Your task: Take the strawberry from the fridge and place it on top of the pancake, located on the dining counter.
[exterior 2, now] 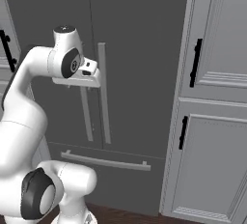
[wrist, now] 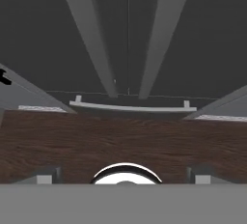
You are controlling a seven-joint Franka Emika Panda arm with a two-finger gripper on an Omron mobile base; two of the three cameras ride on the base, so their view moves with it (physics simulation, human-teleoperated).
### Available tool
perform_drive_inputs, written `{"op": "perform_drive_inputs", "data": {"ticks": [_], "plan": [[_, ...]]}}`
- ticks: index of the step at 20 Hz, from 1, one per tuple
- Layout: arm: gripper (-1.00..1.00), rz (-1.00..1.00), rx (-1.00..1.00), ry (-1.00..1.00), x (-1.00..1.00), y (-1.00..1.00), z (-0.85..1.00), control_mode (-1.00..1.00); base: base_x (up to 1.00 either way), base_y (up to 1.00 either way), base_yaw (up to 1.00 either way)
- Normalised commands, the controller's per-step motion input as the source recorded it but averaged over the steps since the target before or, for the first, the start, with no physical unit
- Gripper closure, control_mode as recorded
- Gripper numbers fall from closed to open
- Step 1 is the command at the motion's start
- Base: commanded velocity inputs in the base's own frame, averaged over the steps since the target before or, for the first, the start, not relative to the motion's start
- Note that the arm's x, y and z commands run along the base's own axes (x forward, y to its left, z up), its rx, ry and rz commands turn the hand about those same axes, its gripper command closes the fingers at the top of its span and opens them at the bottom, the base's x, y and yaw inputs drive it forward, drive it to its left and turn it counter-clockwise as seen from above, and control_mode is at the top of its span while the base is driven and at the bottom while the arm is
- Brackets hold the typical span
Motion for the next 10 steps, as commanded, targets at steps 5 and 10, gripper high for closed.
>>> {"op": "perform_drive_inputs", "data": {"ticks": [5, 10], "plan": [[-1.0, 0.0, 0.0, 0.0, 0.0, 0.0, 0.0, 1.0, -0.41, 0.0, 0.0], [-1.0, -0.03, 0.0, -0.04, 0.11, -0.15, 0.0, -1.0, -0.01, -0.01, 0.0]]}}
